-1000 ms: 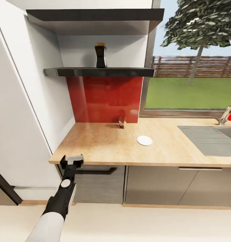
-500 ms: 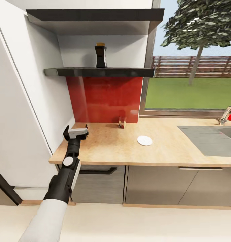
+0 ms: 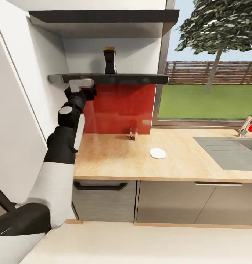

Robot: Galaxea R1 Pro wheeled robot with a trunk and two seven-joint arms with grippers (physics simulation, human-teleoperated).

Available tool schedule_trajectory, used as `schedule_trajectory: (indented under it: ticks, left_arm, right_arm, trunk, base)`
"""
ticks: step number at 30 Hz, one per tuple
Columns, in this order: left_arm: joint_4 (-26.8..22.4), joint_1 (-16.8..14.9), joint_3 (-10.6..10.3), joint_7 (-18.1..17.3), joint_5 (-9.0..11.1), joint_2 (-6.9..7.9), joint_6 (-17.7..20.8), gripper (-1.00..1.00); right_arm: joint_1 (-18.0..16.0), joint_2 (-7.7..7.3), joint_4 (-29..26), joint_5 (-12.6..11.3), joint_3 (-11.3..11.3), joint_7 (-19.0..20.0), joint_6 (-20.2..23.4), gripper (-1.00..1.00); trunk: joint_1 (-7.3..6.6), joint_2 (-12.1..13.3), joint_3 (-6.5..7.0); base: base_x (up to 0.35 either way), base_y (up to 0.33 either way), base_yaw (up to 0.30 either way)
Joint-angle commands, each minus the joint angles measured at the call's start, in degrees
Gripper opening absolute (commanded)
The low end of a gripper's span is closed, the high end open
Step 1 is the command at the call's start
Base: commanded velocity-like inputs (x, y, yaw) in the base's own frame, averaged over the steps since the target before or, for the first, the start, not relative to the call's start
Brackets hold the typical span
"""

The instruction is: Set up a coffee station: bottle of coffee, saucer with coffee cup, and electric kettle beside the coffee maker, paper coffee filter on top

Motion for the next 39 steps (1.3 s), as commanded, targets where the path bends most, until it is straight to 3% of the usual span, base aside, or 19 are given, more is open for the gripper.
schedule_trajectory:
  ticks: [1,3,4,7,10,15,17,24,31,39]
  left_arm:
    - [0.3,-3.3,-0.2,0.0,0.3,-0.03,3.4,1.00]
    - [2.0,-9.8,-1.4,0.0,1.6,-0.10,9.5,1.00]
    - [6.4,-15.7,-2.5,0.3,2.0,-0.14,12.0,1.00]
    - [19.7,-27.3,-3.1,0.5,2.2,-0.40,13.5,1.00]
    - [28.8,-34.5,-3.1,0.6,2.2,-0.46,13.4,1.00]
    - [41.5,-43.3,-3.0,0.7,2.2,-0.68,12.9,1.00]
    - [43.3,-44.2,-2.9,1.3,2.0,-0.64,12.4,1.00]
    - [43.6,-42.6,-3.0,5.9,1.7,-0.53,8.3,1.00]
    - [43.1,-40.8,-3.0,6.5,1.7,-0.27,7.6,1.00]
    - [41.4,-38.2,-3.0,6.8,1.5,0.06,3.2,1.00]
  right_arm:
    - [0.0,0.00,0.0,-0.4,0.1,0.0,-0.2,1.00]
    - [0.0,0.03,0.1,-0.3,0.1,0.0,-0.2,1.00]
    - [0.0,0.04,0.1,-0.3,0.1,0.0,-0.2,1.00]
    - [0.0,0.00,0.2,-0.3,0.1,0.0,-0.1,1.00]
    - [0.0,-0.09,0.5,-0.2,0.1,-0.1,-0.1,1.00]
    - [0.0,-0.74,2.9,-0.3,-0.1,-0.1,-0.1,1.00]
    - [0.0,-1.73,3.5,-0.3,-0.1,-0.1,-0.1,1.00]
    - [0.0,-2.39,3.8,-0.3,-0.1,-0.1,0.0,1.00]
    - [0.0,-2.37,3.8,-0.3,0.0,-0.1,0.0,1.00]
    - [0.0,-2.40,3.7,-0.2,0.2,0.0,0.1,1.00]
  trunk:
    - [0.03,-0.1,-0.15]
    - [0.03,-0.1,-0.15]
    - [0.03,-0.1,-0.15]
    - [0.03,-0.1,-0.15]
    - [0.03,-0.1,-0.15]
    - [0.03,-0.1,-0.15]
    - [0.03,-0.1,-0.15]
    - [0.03,-0.1,-0.15]
    - [0.03,-0.1,-0.15]
    - [0.03,-0.1,-0.15]
  base:
    - [0.000,0.000,0.000]
    - [0.000,0.000,0.000]
    - [0.000,0.000,0.000]
    - [0.000,0.000,0.000]
    - [0.000,0.000,0.000]
    - [0.000,0.000,-0.013]
    - [0.000,0.000,-0.198]
    - [0.000,0.000,-0.277]
    - [0.000,0.000,-0.221]
    - [0.000,0.000,-0.026]
